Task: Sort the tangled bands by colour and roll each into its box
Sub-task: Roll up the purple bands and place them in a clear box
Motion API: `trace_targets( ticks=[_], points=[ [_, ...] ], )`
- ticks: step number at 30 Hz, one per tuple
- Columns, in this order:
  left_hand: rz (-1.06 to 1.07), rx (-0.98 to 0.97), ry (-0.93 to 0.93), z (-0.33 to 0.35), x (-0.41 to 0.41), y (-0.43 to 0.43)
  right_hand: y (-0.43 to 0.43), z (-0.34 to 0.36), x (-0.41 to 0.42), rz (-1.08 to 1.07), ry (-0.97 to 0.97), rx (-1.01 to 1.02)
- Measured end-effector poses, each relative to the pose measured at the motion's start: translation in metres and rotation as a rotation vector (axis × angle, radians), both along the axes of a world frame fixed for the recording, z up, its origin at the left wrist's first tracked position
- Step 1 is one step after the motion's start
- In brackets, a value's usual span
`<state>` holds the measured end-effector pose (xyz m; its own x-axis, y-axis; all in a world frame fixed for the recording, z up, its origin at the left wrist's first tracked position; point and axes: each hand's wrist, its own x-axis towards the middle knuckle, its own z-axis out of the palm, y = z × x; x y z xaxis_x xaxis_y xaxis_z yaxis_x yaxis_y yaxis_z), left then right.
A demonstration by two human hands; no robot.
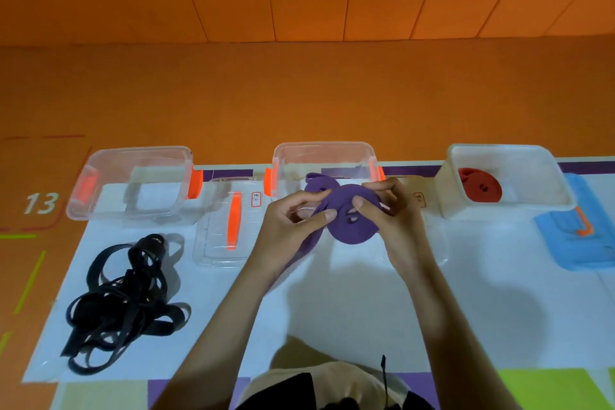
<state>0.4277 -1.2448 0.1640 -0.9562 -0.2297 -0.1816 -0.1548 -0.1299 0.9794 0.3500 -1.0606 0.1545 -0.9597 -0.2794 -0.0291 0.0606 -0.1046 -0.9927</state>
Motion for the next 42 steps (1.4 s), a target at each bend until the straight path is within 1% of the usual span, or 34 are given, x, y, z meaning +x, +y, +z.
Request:
trace_targets(
  ticks=[3,5,8,10,14,18,22,25,27,29,33,35,39,42],
  points=[
    [0.024,-0.111,0.061,0.000,-0.004,0.002,0.006,-0.007,-0.009,0.081,-0.087,0.008],
    [0.071,-0.116,0.109,0.000,-0.004,0.007,0.007,-0.006,-0.014,0.069,-0.113,0.035],
    [0.168,-0.096,0.135,-0.002,-0.001,0.015,0.001,0.000,-0.017,-0.007,-0.023,0.078],
    [0.179,-0.062,0.097,-0.002,0.002,0.012,-0.003,0.006,-0.017,-0.030,0.021,0.054],
    [0.073,0.005,-0.008,0.000,0.005,-0.010,-0.006,0.020,-0.015,0.018,0.109,0.035],
    [0.051,0.034,0.000,0.005,0.008,-0.019,-0.011,0.025,-0.006,0.059,0.140,0.002],
    [0.094,-0.037,0.051,0.007,0.013,-0.022,-0.012,0.030,0.001,0.140,0.186,0.099],
    [0.084,-0.014,0.075,0.007,0.021,-0.019,-0.015,0.037,0.006,0.054,0.202,0.080],
    [0.004,0.039,0.057,0.009,0.028,-0.021,-0.019,0.039,0.011,-0.014,0.195,0.031],
    [-0.038,0.046,0.076,0.012,0.033,-0.023,-0.024,0.042,0.016,-0.039,0.178,-0.028],
    [0.096,-0.027,0.196,0.024,0.033,-0.027,-0.030,0.044,0.022,-0.027,0.105,-0.132],
    [0.152,-0.036,0.223,0.028,0.033,-0.029,-0.028,0.044,0.025,-0.004,0.099,-0.112],
    [0.191,-0.001,0.235,0.032,0.036,-0.030,-0.027,0.052,0.033,0.066,0.074,-0.099],
    [0.190,0.074,0.261,0.029,0.040,-0.028,-0.027,0.059,0.034,0.114,0.144,-0.045]
  ],
)
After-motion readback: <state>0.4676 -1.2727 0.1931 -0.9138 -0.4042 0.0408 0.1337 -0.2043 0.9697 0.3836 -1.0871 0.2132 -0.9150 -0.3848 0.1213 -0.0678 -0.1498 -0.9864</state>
